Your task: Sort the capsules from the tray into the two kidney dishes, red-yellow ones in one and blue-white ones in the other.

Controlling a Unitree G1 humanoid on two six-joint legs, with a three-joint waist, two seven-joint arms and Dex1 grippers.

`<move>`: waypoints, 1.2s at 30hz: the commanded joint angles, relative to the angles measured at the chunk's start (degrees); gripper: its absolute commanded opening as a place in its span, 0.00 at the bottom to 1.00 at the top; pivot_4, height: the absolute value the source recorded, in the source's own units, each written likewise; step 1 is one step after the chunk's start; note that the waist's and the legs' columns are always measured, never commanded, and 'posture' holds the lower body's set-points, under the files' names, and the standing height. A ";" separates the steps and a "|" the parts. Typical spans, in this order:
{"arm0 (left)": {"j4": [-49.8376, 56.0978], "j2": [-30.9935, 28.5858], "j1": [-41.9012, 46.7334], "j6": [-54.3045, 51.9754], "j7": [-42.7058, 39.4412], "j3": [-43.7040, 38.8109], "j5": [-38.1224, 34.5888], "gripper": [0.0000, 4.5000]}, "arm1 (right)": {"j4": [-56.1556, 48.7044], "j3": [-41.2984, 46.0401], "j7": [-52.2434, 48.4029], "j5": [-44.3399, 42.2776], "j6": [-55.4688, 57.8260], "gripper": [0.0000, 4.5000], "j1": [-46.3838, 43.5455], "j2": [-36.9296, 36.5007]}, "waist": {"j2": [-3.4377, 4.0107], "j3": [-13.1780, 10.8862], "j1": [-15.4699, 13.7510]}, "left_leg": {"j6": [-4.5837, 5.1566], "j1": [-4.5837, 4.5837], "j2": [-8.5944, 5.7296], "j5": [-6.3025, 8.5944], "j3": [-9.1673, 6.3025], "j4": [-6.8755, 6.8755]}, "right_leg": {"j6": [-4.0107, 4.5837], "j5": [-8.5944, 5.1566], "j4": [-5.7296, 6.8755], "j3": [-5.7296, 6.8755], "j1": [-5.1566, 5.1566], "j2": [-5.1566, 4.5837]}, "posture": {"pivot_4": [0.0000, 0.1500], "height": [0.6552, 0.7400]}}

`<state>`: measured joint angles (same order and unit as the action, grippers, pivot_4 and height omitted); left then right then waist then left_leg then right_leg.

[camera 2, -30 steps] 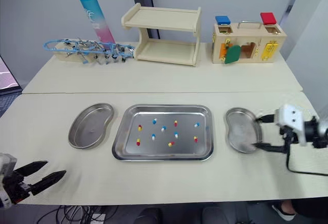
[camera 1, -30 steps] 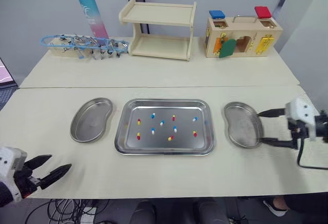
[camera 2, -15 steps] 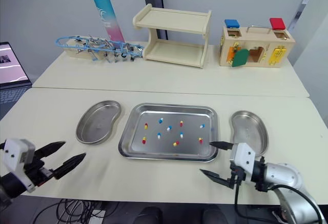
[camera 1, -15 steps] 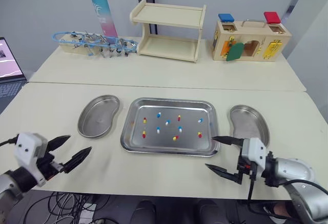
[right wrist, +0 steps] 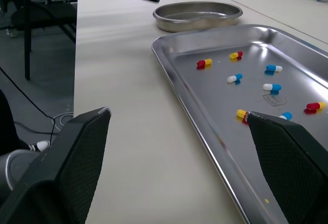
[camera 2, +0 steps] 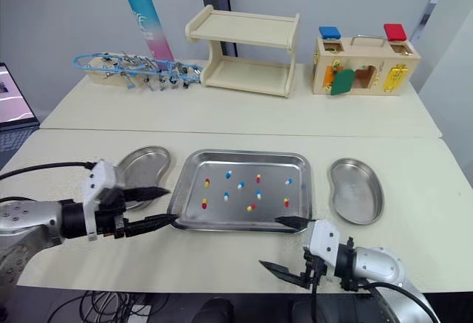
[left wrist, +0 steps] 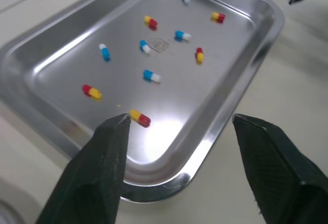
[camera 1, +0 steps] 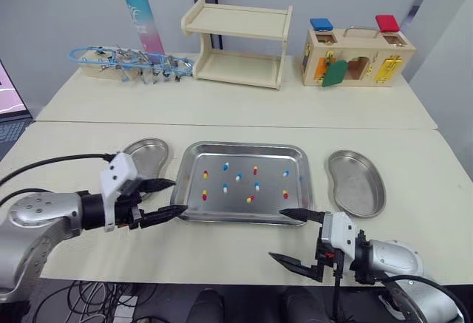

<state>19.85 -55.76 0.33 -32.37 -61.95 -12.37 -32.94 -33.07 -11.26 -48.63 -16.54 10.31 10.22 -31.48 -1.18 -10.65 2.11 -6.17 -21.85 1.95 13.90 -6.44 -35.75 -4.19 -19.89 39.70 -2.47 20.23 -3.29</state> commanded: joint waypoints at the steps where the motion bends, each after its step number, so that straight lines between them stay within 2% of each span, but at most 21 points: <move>1: -4.36 -0.95 4.59 5.00 -2.63 3.67 4.35 0.59 | -2.87 -0.97 1.54 0.34 -0.01 1.00 0.64 0.27 | -0.01 0.00 -0.22 | 0.00 -0.01 0.00 0.00 -0.02 -0.01 | 0.00 0.00 0.00 0.02 0.00 0.01 | 1.00 1.00; 11: -10.45 2.69 13.76 8.47 -3.85 13.76 11.62 0.59 | -3.13 -2.42 3.68 0.62 -0.43 1.00 1.38 0.60 | -0.01 0.00 -0.16 | 0.01 -0.04 0.00 0.00 -0.01 -0.01 | -0.01 0.00 -0.05 0.01 -0.01 0.02 | 1.00 1.00; 17: -20.72 5.35 23.06 16.47 -7.82 21.00 18.86 0.59 | -3.48 -3.33 4.42 0.33 -0.17 1.00 1.43 0.84 | -0.03 0.00 -0.28 | 0.01 -0.07 0.01 0.00 -0.04 -0.09 | -0.01 0.00 -0.02 0.05 -0.03 0.03 | 1.00 1.00; 28: -35.58 7.93 33.14 25.65 -16.78 27.31 26.00 0.59 | -4.52 -3.91 5.17 -0.10 1.04 1.00 1.37 0.49 | -0.03 0.00 -0.19 | 0.01 -0.07 0.01 0.00 -0.06 -0.09 | -0.01 0.00 -0.01 0.06 -0.01 0.06 | 1.00 1.00; 36: -40.17 10.83 35.04 28.84 -18.26 28.61 28.86 0.59 | -5.14 -3.93 5.76 -0.30 2.30 1.00 0.99 0.83 | -0.03 0.00 -0.19 | 0.01 -0.07 0.01 0.00 -0.07 -0.11 | -0.01 0.00 0.00 0.06 -0.02 0.06 | 1.00 1.00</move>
<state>-20.15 -45.03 34.48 -4.42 -79.61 15.98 -4.83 -35.51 -15.01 -43.22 -15.89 12.92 11.55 -30.99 -1.21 -10.64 1.92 -6.16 -21.92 1.96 13.90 -6.50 -35.85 -4.20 -19.89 39.70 -2.41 20.22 -3.23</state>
